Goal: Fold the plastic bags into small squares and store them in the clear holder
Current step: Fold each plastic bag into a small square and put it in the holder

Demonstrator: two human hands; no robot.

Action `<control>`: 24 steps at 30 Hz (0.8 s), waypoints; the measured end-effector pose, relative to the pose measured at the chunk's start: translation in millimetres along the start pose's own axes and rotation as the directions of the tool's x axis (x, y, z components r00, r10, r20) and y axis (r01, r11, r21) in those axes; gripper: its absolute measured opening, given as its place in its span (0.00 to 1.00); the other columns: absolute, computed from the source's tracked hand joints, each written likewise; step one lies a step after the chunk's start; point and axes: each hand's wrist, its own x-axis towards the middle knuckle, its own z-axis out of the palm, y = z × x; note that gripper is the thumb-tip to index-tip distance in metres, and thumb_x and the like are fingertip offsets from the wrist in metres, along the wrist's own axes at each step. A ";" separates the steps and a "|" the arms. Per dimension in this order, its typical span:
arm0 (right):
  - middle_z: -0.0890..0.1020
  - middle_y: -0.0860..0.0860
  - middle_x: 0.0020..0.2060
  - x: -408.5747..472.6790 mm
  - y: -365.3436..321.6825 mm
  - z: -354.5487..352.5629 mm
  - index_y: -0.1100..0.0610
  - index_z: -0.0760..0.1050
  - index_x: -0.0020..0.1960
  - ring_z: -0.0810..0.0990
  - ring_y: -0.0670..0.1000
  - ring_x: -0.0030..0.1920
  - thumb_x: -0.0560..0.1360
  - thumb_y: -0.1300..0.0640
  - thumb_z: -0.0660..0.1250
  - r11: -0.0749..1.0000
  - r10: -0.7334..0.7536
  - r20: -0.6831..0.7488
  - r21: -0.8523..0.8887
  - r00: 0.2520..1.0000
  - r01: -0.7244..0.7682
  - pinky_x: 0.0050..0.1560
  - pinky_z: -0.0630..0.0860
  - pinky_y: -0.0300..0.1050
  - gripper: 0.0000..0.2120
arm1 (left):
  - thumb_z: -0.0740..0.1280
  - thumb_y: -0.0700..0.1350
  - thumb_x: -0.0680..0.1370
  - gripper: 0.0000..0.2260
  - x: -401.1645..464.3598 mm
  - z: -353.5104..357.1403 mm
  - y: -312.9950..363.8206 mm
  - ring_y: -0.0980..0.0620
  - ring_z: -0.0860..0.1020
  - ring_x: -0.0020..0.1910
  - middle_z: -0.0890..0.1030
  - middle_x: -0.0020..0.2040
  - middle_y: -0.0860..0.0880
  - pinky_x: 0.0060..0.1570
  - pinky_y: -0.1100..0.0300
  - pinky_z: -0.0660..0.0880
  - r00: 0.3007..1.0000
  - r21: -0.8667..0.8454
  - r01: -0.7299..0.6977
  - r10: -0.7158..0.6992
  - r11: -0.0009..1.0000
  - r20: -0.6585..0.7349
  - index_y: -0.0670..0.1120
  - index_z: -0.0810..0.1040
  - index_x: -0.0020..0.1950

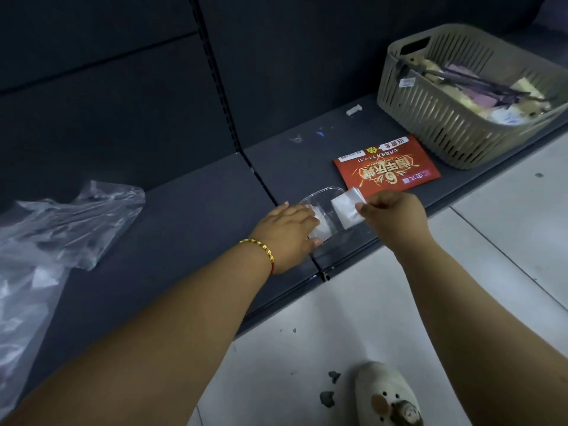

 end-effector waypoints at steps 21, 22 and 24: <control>0.75 0.45 0.31 6.7 6.0 23.2 0.55 0.78 0.43 0.73 0.45 0.33 0.77 0.52 0.68 1.000 0.006 -0.063 0.015 0.998 -0.005 0.33 0.65 0.37 0.08 | 0.59 0.52 0.82 0.18 -4.0 8.7 -19.0 0.51 0.65 0.69 0.72 0.65 0.50 0.70 0.66 0.39 0.986 0.023 -0.124 0.126 0.992 -0.110 0.47 0.71 0.69; 0.75 0.45 0.31 6.7 6.2 23.9 0.55 0.78 0.44 0.73 0.45 0.33 0.78 0.52 0.68 1.000 0.007 -0.064 0.012 0.998 -0.007 0.33 0.65 0.36 0.08 | 0.58 0.53 0.82 0.18 -3.9 8.9 -18.8 0.51 0.65 0.70 0.72 0.66 0.50 0.70 0.66 0.38 0.987 0.030 -0.122 0.125 0.992 -0.101 0.47 0.72 0.69; 0.75 0.45 0.31 6.9 7.3 24.9 0.55 0.78 0.44 0.73 0.45 0.32 0.78 0.52 0.68 1.000 0.011 -0.071 0.008 0.997 -0.011 0.33 0.65 0.36 0.08 | 0.57 0.54 0.82 0.19 -2.3 9.1 -18.0 0.52 0.64 0.71 0.71 0.68 0.51 0.71 0.66 0.38 0.989 0.041 -0.122 0.125 0.992 -0.080 0.48 0.71 0.70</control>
